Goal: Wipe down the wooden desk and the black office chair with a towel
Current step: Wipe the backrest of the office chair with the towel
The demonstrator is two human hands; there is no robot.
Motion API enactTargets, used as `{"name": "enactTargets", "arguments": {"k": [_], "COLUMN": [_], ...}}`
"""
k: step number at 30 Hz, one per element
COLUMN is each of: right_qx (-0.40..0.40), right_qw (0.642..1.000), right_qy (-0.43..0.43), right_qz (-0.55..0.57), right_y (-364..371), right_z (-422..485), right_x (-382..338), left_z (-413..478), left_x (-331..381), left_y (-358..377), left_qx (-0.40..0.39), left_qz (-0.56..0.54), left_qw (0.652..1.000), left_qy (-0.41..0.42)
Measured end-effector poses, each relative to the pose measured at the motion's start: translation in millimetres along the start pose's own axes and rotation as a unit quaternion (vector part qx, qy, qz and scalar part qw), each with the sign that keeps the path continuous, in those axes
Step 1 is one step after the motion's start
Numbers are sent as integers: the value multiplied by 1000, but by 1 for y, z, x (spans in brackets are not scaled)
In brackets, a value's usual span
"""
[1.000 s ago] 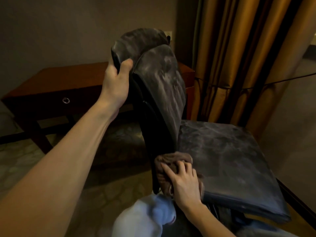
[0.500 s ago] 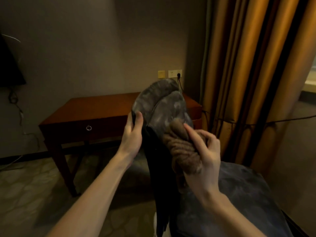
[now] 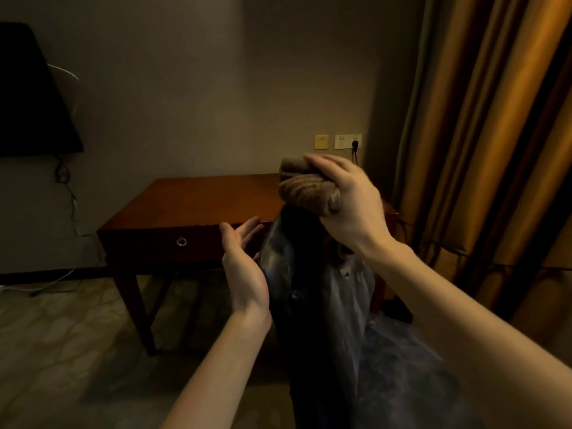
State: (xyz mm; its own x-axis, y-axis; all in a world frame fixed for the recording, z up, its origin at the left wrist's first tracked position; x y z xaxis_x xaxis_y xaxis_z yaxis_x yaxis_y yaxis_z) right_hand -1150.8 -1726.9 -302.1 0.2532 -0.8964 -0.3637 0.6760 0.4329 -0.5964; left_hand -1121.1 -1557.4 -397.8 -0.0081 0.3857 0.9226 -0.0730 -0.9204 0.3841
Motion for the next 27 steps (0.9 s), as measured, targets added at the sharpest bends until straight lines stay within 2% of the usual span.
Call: {"name": "enactTargets", "arguments": {"k": [2,3,8,11,13,14,16,18,20,23,25,27], "right_qx": [-112,-139,-93,-142,-166,-139,-14,97,118,16,-81,-129], "right_qw": [994,990,993,981,970,969,970,967,973,994,995,991], "right_qy": [-18,-22,-75,-109,-93,-73,-5,58,85,61,33,42], "right_qz": [9,9,19,75,151,193,244,229,180,90,43,19], "right_y": [24,33,26,15,3,-8,-33,-53,-60,-35,0,31], "right_z": [6,2,-51,-84,-86,-81,-63,-44,-26,-4,-6,-26], "right_x": [-6,-9,-34,-50,-48,-42,-17,4,11,4,-7,-17], "left_z": [4,6,11,12,9,6,1,-5,-8,-11,-10,-5], "left_x": [1,2,-4,-4,-4,-2,1,6,9,7,6,6], "left_y": [-6,-8,-9,-9,-10,-9,-5,-3,1,4,3,-1], "left_qx": [45,63,71,84,109,104,81,81,76,81,89,99], "left_qz": [-10,-14,-120,-140,-116,-103,-87,-69,-54,-58,-69,-85], "left_qw": [999,998,990,987,987,989,993,994,996,995,993,991], "left_qy": [13,21,7,8,1,1,-10,-13,-10,-22,-34,-38]}}
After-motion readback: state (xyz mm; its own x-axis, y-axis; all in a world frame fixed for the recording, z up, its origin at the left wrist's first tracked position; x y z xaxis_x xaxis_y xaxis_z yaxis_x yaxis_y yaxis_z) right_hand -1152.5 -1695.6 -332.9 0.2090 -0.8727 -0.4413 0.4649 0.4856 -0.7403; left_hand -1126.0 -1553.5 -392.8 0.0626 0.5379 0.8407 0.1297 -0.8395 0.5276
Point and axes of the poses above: each hand's wrist, its own z-axis towards the middle knuckle, its own y-axis out of the palm, x = y × z, the point moved 5 cm from there along z, towards the middle knuckle, and after that the axes turned 1 degree about z, right-handed, at the moved point
